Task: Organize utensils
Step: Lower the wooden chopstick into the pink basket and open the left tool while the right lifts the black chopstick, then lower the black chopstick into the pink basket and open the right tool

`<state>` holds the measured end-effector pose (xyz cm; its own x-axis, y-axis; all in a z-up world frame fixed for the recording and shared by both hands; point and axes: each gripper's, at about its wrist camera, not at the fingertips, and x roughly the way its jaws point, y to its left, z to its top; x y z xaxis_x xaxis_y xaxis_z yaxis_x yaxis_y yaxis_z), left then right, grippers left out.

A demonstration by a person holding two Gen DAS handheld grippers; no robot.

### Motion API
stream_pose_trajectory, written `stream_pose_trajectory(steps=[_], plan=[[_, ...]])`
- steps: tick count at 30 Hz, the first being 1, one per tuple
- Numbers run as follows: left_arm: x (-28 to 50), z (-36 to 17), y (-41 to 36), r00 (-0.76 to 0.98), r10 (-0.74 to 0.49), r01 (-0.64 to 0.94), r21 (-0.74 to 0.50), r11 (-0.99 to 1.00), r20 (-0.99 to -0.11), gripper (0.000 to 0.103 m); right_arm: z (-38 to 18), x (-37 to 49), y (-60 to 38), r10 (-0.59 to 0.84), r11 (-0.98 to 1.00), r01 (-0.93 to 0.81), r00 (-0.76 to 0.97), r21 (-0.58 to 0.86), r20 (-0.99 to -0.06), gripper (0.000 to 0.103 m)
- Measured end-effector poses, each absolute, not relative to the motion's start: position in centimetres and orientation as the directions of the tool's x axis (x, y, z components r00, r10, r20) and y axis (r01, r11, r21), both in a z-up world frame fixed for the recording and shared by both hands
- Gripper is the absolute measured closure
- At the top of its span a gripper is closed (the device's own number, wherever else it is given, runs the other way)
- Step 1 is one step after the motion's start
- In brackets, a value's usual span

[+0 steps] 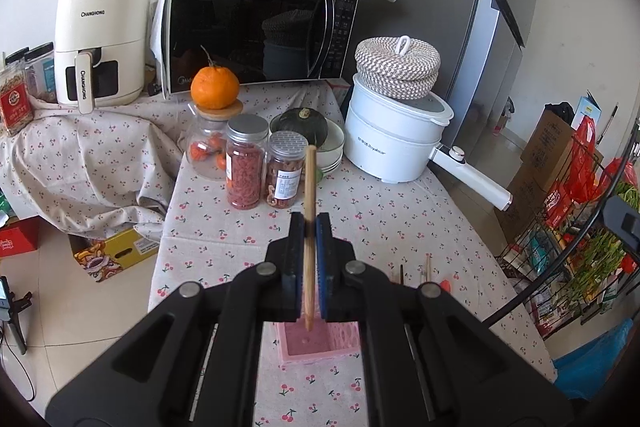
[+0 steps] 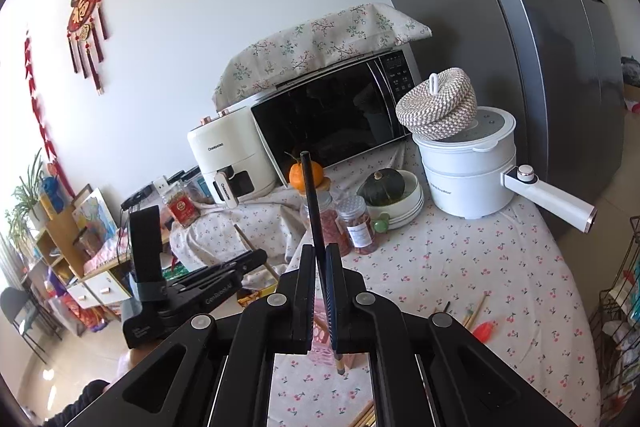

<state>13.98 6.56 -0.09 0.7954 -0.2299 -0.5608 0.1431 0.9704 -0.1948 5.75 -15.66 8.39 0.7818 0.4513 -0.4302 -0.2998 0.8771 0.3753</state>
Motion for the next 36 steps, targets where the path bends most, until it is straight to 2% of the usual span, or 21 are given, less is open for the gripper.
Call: stream_pose_trajectory(steps=[6, 8, 10, 14, 16, 17, 22, 30, 36], plan=[[15.1, -1.0, 6.8, 0.786, -0.264, 0.153, -0.238, 0.959, -0.560, 0.096, 8.9, 6.5, -15.2, 0.464, 0.865, -0.304, 0.785, 0.398, -0.409, 0.098], [15.3, -1.1, 6.9, 0.792, -0.262, 0.146, -0.246, 0.958, -0.552, 0.085, 9.2, 6.7, -14.8, 0.467, 0.862, -0.306, 0.788, 0.403, -0.401, 0.098], [15.3, -1.0, 7.3, 0.799, -0.257, 0.131, -0.260, 0.957, -0.544, 0.060, 9.5, 7.1, -14.4, 0.469, 0.860, -0.308, 0.790, 0.406, -0.395, 0.098], [14.6, -0.1, 7.8, 0.810, -0.266, 0.135, -0.274, 0.952, -0.523, 0.051, 10.2, 7.9, -13.4, 0.474, 0.857, -0.318, 0.794, 0.405, -0.380, 0.098], [13.9, 0.2, 8.1, 0.815, -0.258, 0.130, -0.271, 0.954, -0.519, 0.040, 10.4, 8.5, -12.8, 0.470, 0.862, -0.321, 0.796, 0.393, -0.381, 0.098], [13.4, 0.3, 8.2, 0.819, -0.253, 0.125, -0.270, 0.955, -0.516, 0.038, 10.4, 8.8, -12.5, 0.469, 0.863, -0.322, 0.796, 0.388, -0.383, 0.098], [11.7, -0.6, 9.3, 0.795, -0.246, 0.104, -0.274, 0.956, -0.555, 0.023, 9.6, 10.7, -11.1, 0.467, 0.868, -0.325, 0.789, 0.374, -0.399, 0.098], [11.1, -3.2, 10.4, 0.706, -0.217, 0.052, -0.256, 0.965, -0.675, 0.017, 5.8, 12.8, -10.0, 0.440, 0.888, -0.290, 0.766, 0.358, -0.469, 0.098], [10.9, -3.8, 10.3, 0.681, -0.225, 0.057, -0.255, 0.965, -0.697, 0.017, 3.9, 13.9, -9.1, 0.427, 0.899, -0.284, 0.739, 0.334, -0.521, 0.098]])
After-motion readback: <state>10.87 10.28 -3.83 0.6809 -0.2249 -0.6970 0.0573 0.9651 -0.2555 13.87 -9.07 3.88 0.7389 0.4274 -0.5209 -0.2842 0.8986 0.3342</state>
